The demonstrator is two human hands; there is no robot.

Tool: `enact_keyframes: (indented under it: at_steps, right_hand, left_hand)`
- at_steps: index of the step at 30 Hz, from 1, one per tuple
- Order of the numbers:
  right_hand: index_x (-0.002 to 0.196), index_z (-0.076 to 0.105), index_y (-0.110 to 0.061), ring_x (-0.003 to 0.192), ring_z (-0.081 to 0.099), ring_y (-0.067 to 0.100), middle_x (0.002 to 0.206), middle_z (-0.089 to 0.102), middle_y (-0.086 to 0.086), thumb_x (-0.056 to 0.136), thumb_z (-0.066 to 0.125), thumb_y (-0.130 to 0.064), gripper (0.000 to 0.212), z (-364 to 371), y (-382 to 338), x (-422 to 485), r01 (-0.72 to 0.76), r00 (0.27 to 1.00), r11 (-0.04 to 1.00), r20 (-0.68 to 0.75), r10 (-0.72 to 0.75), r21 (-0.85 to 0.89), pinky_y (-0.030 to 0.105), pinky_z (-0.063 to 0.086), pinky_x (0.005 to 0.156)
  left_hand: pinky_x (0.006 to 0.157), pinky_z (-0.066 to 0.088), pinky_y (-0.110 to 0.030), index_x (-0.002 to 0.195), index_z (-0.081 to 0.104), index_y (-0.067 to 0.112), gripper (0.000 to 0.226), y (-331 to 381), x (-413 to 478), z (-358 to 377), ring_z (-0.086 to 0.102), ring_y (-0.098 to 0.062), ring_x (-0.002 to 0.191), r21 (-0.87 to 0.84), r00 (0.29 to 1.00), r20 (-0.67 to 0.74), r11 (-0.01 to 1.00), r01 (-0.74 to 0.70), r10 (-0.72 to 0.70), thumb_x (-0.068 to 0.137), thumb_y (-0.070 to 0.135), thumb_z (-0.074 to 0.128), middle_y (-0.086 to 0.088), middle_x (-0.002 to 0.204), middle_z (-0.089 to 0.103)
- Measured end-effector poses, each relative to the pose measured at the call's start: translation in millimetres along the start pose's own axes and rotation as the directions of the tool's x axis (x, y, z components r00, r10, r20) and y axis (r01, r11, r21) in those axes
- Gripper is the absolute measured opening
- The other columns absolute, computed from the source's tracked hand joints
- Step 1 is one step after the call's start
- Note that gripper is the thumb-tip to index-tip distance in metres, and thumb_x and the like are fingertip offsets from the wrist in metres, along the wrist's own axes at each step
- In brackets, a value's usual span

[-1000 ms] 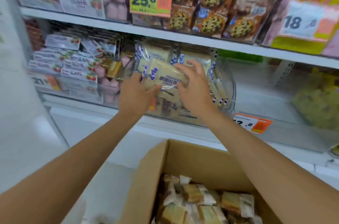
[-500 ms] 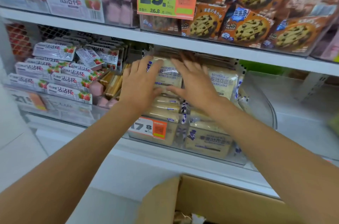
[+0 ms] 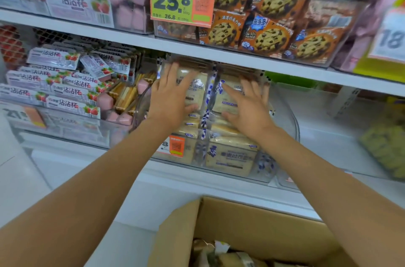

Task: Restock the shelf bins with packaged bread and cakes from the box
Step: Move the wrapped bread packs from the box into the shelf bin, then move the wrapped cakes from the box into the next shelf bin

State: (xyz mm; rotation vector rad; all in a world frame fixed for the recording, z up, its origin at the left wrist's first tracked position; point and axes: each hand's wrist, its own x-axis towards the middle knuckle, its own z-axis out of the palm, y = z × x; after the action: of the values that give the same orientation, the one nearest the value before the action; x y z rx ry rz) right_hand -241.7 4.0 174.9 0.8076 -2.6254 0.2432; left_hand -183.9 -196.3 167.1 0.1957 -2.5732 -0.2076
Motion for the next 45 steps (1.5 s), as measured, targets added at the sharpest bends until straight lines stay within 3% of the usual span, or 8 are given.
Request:
enact_keyframes:
  at_steps: [8, 12, 19, 23, 27, 36, 40, 45]
  right_hand:
    - [0.103, 0.072, -0.019, 0.113, 0.051, 0.030, 0.110, 0.067, 0.006, 0.081, 0.068, -0.018, 0.023, -26, 8, -112, -0.016, 0.992, 0.992, -0.120, 0.031, 0.123, 0.033, 0.027, 0.088]
    - [0.103, 0.071, -0.020, 0.108, 0.054, 0.023, 0.106, 0.068, -0.002, 0.087, 0.063, -0.022, 0.017, -20, 26, -214, -0.120, 0.979, 0.979, 0.185, 0.089, 0.162, 0.034, 0.033, 0.095]
    - [0.091, 0.068, -0.029, 0.093, 0.064, 0.022, 0.096, 0.069, -0.003, 0.085, 0.060, -0.027, 0.010, 69, 98, -373, -0.404, 0.636, 0.909, 0.745, 0.202, 0.099, 0.041, 0.054, 0.079]
    - [0.127, 0.059, -0.017, 0.101, 0.060, 0.022, 0.128, 0.059, 0.007, 0.090, 0.061, -0.014, 0.037, 128, 98, -390, -0.487, 0.539, 0.863, 0.823, 0.179, 0.131, 0.033, 0.052, 0.079]
    - [0.144, 0.041, -0.019, 0.139, 0.032, 0.026, 0.149, 0.038, 0.007, 0.091, 0.058, -0.018, 0.055, 183, 84, -405, -0.357, 0.538, 0.922, 0.839, 0.074, 0.148, 0.037, 0.031, 0.113]
    - [0.100, 0.062, -0.005, 0.078, 0.059, 0.026, 0.089, 0.066, 0.014, 0.104, 0.041, -0.027, 0.030, 140, 108, -337, -0.432, 0.600, 0.796, 0.794, -0.099, 0.425, 0.033, 0.035, 0.062]
    - [0.094, 0.069, -0.013, 0.084, 0.067, 0.015, 0.092, 0.072, 0.002, 0.098, 0.054, -0.038, 0.029, 96, 108, -311, -0.680, 0.531, 0.488, 0.827, -0.187, 0.547, 0.032, 0.050, 0.077]
    - [0.116, 0.069, -0.016, 0.100, 0.067, 0.004, 0.109, 0.072, -0.002, 0.084, 0.074, -0.035, 0.038, 78, 110, -308, -0.642, 0.546, 0.536, 0.818, -0.183, 0.548, 0.019, 0.051, 0.086]
  left_hand:
    - [0.096, 0.038, -0.041, 0.129, 0.053, 0.020, 0.046, 64, -82, -21, 0.050, -0.029, 0.117, -0.053, 0.998, -0.011, 0.997, -0.064, 0.063, 0.087, 0.033, 0.068, -0.005, 0.129, 0.053]
    - [0.087, 0.047, -0.039, 0.137, 0.046, 0.019, 0.051, 112, -173, -3, 0.055, -0.026, 0.109, -0.164, 0.943, 0.249, 0.969, -0.183, 0.220, 0.092, 0.033, 0.064, -0.005, 0.130, 0.050]
    - [0.078, 0.044, -0.027, 0.130, 0.050, 0.026, 0.047, 129, -304, 70, 0.056, -0.012, 0.101, -0.233, 0.670, 0.741, 0.955, 0.183, 0.052, 0.088, 0.041, 0.067, 0.005, 0.129, 0.049]
    - [0.074, 0.044, -0.021, 0.135, 0.048, 0.024, 0.052, 132, -328, 100, 0.056, -0.008, 0.086, -0.205, 0.568, 0.823, 0.941, 0.270, 0.016, 0.089, 0.039, 0.067, -0.002, 0.147, 0.041]
    - [0.066, 0.036, -0.009, 0.129, 0.054, 0.017, 0.043, 129, -333, 119, 0.048, -0.003, 0.081, -0.203, 0.542, 0.840, 0.917, 0.343, -0.016, 0.090, 0.028, 0.068, 0.002, 0.124, 0.049]
    - [0.091, 0.042, -0.018, 0.146, 0.037, 0.025, 0.071, 136, -302, 118, 0.043, -0.008, 0.127, -0.248, 0.440, 0.893, 0.712, 0.657, -0.095, 0.086, 0.030, 0.074, 0.011, 0.141, 0.041]
    - [0.065, 0.046, -0.008, 0.106, 0.061, 0.016, 0.027, 167, -289, 114, 0.061, -0.004, 0.090, -0.399, 0.474, 0.880, 0.488, 0.776, -0.035, 0.084, 0.020, 0.076, 0.010, 0.101, 0.067]
    - [0.069, 0.050, -0.021, 0.083, 0.066, 0.014, 0.044, 164, -291, 99, 0.066, -0.007, 0.072, -0.345, 0.372, 0.928, 0.419, 0.840, 0.019, 0.076, 0.056, 0.074, 0.004, 0.077, 0.070]
